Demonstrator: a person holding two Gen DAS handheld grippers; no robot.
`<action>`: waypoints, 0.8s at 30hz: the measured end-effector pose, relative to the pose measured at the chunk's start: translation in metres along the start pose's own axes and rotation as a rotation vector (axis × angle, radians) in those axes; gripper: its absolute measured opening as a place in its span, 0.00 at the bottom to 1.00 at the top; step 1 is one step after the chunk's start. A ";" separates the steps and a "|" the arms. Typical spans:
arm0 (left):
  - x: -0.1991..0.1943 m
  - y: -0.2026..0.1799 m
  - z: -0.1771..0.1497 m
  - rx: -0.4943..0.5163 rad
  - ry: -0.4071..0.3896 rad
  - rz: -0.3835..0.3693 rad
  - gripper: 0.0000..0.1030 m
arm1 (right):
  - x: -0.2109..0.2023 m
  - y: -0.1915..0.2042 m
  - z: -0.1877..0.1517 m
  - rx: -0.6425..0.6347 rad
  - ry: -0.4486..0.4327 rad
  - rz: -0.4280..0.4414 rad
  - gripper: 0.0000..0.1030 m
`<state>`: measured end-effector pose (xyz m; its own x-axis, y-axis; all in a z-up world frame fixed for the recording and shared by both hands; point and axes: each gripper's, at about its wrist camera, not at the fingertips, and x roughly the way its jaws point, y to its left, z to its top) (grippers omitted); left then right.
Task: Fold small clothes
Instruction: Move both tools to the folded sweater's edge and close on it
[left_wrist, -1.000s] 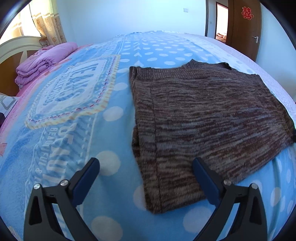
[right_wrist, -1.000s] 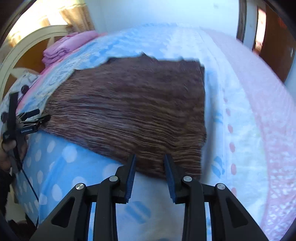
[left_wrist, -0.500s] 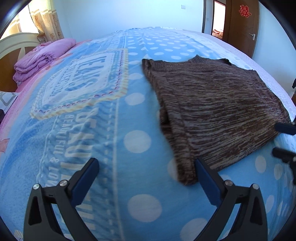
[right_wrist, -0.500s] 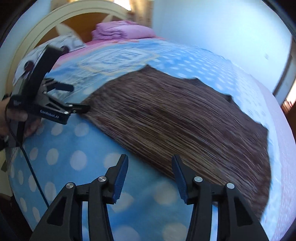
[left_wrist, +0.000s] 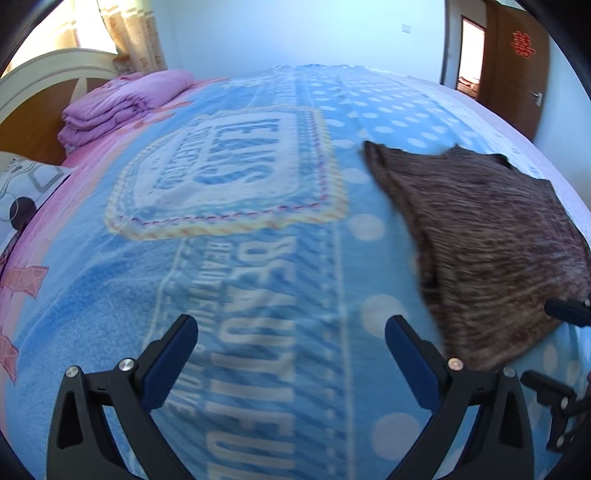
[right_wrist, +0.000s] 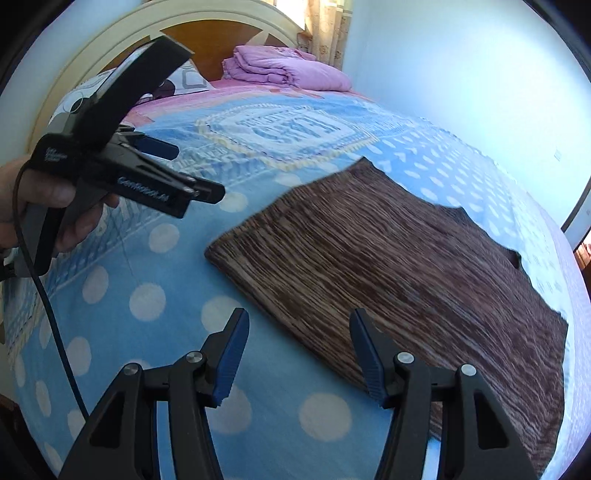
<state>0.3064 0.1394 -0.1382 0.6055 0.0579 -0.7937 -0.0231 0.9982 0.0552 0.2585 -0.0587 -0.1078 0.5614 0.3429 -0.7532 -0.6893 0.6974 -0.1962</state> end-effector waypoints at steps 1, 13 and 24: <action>0.003 0.002 0.002 -0.004 0.003 0.005 1.00 | 0.004 0.005 0.002 -0.016 0.001 -0.010 0.56; 0.019 -0.013 0.047 0.003 -0.040 -0.130 1.00 | 0.021 0.037 0.020 -0.120 -0.032 -0.123 0.56; 0.056 -0.036 0.087 -0.040 -0.023 -0.295 0.95 | 0.028 0.033 0.025 -0.092 -0.035 -0.131 0.56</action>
<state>0.4108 0.1059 -0.1320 0.6085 -0.2344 -0.7581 0.1255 0.9718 -0.1998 0.2632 -0.0102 -0.1195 0.6638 0.2755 -0.6953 -0.6471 0.6778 -0.3492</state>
